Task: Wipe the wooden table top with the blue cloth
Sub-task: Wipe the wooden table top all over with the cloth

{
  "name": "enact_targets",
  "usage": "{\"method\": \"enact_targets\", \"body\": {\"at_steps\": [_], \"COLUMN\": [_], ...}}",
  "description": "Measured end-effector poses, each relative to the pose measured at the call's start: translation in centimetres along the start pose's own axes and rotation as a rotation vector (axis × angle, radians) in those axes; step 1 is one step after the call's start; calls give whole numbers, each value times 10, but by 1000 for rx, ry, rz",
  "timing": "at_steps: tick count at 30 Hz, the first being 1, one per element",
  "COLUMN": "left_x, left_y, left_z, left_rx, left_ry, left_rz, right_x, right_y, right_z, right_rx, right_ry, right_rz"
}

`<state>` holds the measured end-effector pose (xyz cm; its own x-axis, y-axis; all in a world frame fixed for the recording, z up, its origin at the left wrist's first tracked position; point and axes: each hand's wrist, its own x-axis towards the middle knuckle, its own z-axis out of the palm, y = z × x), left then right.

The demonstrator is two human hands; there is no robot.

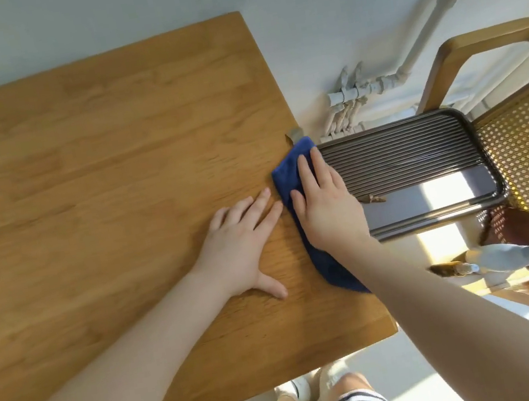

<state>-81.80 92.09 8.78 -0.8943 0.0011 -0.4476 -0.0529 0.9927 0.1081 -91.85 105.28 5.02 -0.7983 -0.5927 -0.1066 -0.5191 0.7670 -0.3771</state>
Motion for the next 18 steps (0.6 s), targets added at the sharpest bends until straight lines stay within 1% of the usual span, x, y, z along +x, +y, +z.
{"method": "enact_targets", "body": {"at_steps": [2,5,8,11,14,16,18], "left_x": [-1,-4,0,15,35,51,66], "left_y": [0,-2,-8,-23,-42,-54,-65], "left_z": [1,-7,-28,-46,-53,-56,-59], "left_rx": [-9,-20,-5,-11,-104,-146,-146], "left_ry": [-2,-20,-10,91,150,186,218], "left_rz": [20,52,128,156,43,-40,-115], "right_x": [36,64,46,16,22,49,91], "right_y": [-7,-15,-8,3,8,5,-1], "right_z": [-3,-6,-6,0,2,-2,-6], "right_rx": [11,-27,-75,-84,-61,-4,55], "right_ry": [32,27,-35,-74,-91,-55,-35], "right_rz": [56,67,17,-38,-59,-78,-50]}}
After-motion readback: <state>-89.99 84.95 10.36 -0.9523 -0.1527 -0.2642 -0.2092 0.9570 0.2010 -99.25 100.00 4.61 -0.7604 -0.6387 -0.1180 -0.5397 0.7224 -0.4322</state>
